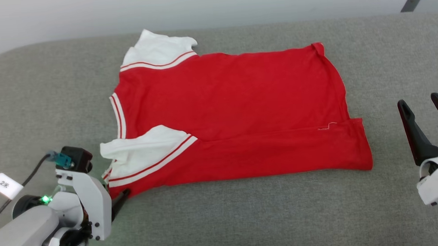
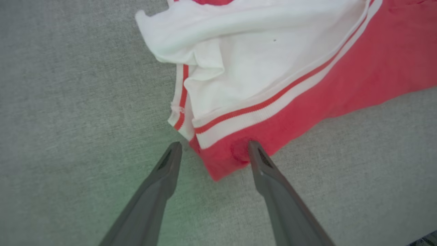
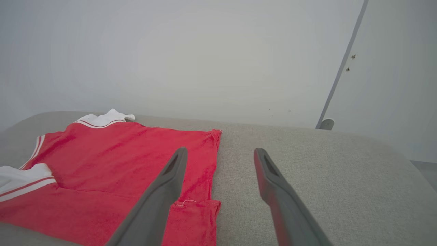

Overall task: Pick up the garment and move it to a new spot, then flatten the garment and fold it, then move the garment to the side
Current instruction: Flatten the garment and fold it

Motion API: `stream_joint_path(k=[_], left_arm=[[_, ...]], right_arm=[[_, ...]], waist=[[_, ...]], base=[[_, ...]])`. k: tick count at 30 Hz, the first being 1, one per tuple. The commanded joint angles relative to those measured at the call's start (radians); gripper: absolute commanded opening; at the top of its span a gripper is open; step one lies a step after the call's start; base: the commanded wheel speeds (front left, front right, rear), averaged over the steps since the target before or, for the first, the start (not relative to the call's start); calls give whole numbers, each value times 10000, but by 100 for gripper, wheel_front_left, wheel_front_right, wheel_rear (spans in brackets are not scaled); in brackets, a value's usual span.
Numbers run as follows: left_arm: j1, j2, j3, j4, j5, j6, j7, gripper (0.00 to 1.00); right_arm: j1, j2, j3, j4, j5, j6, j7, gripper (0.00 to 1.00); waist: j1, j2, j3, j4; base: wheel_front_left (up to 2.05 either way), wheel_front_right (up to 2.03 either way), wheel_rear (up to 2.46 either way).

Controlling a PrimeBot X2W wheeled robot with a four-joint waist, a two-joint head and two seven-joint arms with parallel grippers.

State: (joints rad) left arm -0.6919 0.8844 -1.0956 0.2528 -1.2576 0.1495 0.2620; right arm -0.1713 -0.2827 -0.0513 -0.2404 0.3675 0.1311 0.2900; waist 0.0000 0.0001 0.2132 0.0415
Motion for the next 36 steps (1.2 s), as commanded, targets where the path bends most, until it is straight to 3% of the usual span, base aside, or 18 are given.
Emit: stream_joint_path(k=[1, 8, 9, 10, 11, 12, 23, 36], left_arm=[[25, -96, -14, 167, -42, -89, 32, 100], [-86, -570, -114, 1070, -13, -222, 65, 100], [-97, -669, -140, 1236, -10, -258, 88, 44], [-114, -766, -158, 1418, -42, -300, 130, 11], [-84, -872, -160, 1592, -169, -324, 226, 11], [-85, -935, -239, 1723, -108, -377, 301, 0], [-416, -1559, -327, 2441, 105, -835, 127, 0], [-902, -2116, -429, 2557, 386, -1221, 51, 0]], right_arm=[[221, 147, -139, -210, -100, -7, 53, 100], [750, 583, -468, -652, -136, -7, 298, 100], [825, 604, -454, -696, -140, -7, 366, 100], [857, 649, -462, -725, -105, -7, 415, 100], [921, 688, -455, -723, -25, -7, 533, 100], [1015, 674, -396, -692, 23, -7, 710, 100], [964, 499, 59, -150, 646, -7, 2897, 100], [-664, 283, 537, 2595, 569, -7, 3873, 100]], waist=[[0, -1, 188, -143], [0, -1, 529, -278], [0, -1, 580, -286], [0, -1, 624, -291], [0, -1, 659, -294], [0, -1, 694, -300], [0, -1, 950, -36], [0, -1, 1300, 579]], base=[[0, 0, 0], [0, 0, 0], [0, 0, 0], [0, 0, 0], [0, 0, 0], [0, 0, 0], [0, 0, 0], [0, 0, 0]])
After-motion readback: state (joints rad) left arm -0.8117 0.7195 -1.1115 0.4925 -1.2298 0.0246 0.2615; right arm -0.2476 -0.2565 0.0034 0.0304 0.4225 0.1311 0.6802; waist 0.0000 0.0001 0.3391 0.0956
